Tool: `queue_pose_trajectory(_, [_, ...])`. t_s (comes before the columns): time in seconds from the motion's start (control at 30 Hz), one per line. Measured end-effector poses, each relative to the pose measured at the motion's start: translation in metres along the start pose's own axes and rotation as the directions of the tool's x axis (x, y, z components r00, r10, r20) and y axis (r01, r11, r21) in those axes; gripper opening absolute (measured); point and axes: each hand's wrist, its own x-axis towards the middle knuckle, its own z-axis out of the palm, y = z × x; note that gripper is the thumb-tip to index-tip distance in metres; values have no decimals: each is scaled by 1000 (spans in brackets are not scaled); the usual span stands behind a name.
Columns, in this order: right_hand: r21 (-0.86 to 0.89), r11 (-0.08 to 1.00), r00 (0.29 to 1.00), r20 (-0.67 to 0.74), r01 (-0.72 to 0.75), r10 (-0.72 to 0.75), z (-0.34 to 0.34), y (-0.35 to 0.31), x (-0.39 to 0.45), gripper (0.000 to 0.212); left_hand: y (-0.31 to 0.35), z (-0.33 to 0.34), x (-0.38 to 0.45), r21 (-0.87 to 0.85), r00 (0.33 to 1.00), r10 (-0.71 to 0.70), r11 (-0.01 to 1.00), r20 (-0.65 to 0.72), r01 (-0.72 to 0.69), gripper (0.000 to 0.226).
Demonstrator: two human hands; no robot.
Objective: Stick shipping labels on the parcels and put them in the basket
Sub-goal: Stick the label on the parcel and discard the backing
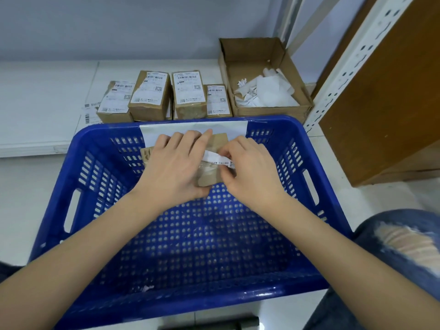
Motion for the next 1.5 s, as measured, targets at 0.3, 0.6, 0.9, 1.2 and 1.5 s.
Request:
queue_pose_trajectory(0.3, [-118, 992, 991, -132, -35, 19, -24, 34, 26, 31, -7, 10, 35, 14, 995, -48, 999, 82, 47, 107])
queue_pose_trajectory(0.6, [-268, 945, 981, -5, -186, 191, -34, 99, 88, 34, -11, 33, 85, -4, 995, -47, 999, 90, 48, 98])
queue_pose_trajectory(0.9, [-379, 906, 968, 84, -189, 236, 0, 178, 152, 36, -11, 61, 115, -53, 993, -24, 998, 119, 30, 90])
queue_pose_trajectory(1.2, [-451, 875, 934, 203, -177, 294, 34, 216, 194, 33, -8, 83, 117, -130, 983, 10, 991, 181, 13, 90])
queue_pose_trajectory(1.5, [-444, 882, 908, 289, -154, 304, 67, 226, 199, 24, -7, 99, 117, -187, 972, 32, 982, 233, 13, 90])
